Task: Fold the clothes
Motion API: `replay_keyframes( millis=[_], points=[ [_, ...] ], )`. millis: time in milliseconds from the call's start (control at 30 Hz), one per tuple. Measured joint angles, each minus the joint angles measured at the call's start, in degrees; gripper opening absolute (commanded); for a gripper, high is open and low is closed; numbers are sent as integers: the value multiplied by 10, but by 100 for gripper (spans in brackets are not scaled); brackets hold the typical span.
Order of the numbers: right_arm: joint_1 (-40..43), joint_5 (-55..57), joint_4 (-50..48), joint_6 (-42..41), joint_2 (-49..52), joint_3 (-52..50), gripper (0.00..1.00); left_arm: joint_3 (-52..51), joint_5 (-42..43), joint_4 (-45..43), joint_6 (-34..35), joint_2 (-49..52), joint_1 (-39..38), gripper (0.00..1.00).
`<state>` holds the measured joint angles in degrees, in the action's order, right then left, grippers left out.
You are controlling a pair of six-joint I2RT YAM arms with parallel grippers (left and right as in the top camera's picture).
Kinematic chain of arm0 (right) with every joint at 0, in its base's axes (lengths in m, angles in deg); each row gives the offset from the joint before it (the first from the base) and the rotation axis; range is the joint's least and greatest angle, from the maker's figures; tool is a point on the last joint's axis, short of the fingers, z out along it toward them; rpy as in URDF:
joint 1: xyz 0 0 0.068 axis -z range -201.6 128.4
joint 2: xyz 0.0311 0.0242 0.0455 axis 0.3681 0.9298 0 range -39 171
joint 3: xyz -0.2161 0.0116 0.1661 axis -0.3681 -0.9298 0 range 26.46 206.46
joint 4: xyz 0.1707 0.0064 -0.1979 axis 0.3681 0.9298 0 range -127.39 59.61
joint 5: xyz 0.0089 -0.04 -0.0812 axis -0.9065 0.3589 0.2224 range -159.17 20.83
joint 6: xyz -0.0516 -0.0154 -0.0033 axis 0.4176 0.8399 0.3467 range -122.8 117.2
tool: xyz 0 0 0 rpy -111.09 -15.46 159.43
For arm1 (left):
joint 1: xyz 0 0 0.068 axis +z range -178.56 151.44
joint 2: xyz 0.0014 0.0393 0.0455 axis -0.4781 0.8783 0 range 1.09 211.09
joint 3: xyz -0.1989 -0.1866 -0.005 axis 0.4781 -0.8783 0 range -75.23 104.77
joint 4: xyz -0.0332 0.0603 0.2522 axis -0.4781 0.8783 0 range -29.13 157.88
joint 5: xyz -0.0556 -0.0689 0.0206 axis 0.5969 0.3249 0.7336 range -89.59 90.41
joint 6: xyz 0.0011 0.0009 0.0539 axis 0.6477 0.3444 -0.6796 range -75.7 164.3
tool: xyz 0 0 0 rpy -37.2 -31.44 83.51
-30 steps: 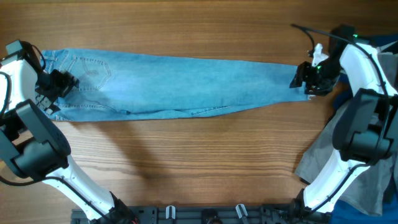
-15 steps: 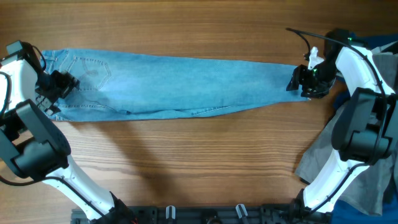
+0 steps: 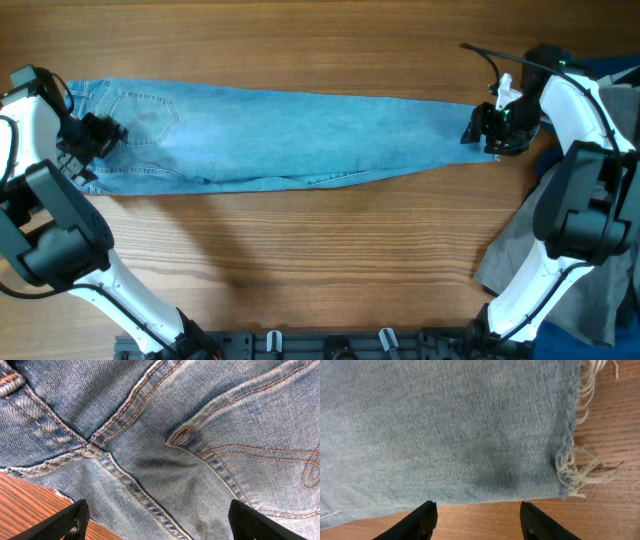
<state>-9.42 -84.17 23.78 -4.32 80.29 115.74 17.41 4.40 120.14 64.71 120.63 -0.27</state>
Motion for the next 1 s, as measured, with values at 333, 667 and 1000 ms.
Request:
replay_keyframes(
  millis=[333,667,1000],
  points=[
    [0,0,-56,0,0,0,59,25,0,-15,-22,0,0,100],
    [0,-7,-120,-18,0,0,59,83,-5,-124,-54,0,0,100],
    [-20,-7,-135,-23,0,0,59,83,-50,-232,-113,10,0,100]
  ],
)
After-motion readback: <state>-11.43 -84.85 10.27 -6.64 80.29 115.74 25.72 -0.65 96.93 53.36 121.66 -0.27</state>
